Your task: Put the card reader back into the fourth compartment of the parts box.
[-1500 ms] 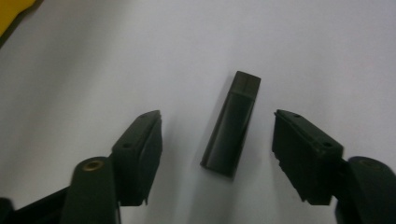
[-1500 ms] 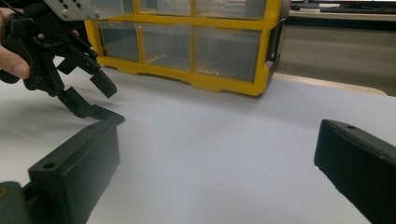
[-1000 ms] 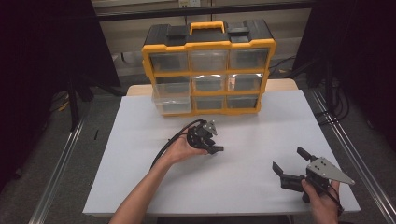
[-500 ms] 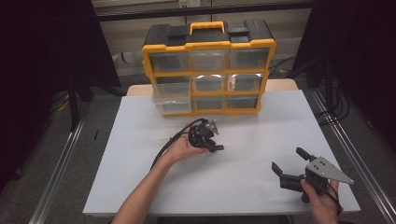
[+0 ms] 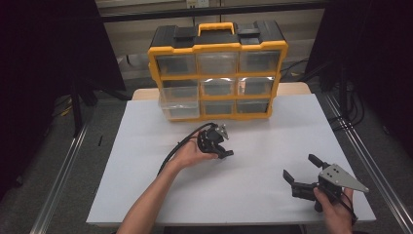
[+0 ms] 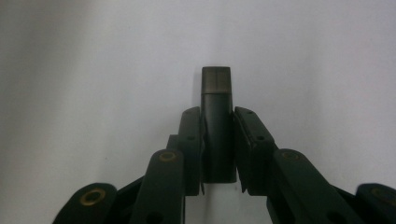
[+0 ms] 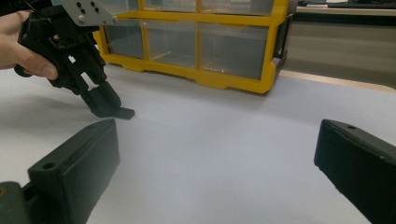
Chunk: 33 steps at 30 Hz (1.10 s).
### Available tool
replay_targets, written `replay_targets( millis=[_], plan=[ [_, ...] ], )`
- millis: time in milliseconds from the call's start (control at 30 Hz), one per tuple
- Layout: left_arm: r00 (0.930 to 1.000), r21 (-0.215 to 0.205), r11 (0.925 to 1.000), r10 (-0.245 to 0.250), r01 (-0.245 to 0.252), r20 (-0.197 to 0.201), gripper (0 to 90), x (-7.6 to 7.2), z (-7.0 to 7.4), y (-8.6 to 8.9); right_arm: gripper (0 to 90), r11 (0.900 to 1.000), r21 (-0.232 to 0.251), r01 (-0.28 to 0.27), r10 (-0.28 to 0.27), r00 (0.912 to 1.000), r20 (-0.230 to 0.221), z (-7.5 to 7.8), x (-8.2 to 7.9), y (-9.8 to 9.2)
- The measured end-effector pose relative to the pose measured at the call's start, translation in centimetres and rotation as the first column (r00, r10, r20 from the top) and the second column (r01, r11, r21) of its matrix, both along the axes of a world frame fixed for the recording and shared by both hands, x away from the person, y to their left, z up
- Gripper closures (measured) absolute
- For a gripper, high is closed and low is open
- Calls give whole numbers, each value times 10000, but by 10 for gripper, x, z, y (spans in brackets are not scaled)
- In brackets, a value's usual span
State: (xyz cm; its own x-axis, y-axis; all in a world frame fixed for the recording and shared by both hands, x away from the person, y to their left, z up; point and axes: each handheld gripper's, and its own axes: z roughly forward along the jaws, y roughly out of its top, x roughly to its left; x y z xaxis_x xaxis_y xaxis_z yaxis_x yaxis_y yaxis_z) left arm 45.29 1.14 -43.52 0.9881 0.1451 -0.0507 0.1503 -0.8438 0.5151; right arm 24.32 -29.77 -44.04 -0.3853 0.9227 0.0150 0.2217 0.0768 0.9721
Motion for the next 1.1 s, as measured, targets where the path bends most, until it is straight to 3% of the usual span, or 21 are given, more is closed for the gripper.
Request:
replay_targets(
  millis=[100,267,333,367,567,733,1100],
  plan=[
    [9999,-101,9999,52,-54,-125,737,2,0,2,1,10000,26,32,-32,10000,23,0,0,-1],
    [9998,-179,9997,174,-173,71,737,1,4,3,1,10000,2,66,-66,10000,-6,0,0,-1],
    [9993,-393,9988,299,-289,239,737,-1,8,4,1,10000,19,75,-75,10000,30,0,0,-1],
    [9992,-750,9965,372,-362,131,738,-2,12,7,1,10000,21,70,-70,10000,26,0,0,-1],
    [9984,-1302,9904,508,-471,254,737,-7,20,11,1,10000,22,69,-69,10000,21,0,0,-1],
    [9970,-1606,9848,712,-655,300,737,-12,28,15,1,10000,29,81,-81,10000,22,0,0,-1],
    [9976,-2406,9690,644,-567,242,737,-24,45,31,1,9999,73,128,-128,9999,66,0,0,-1]
  ],
)
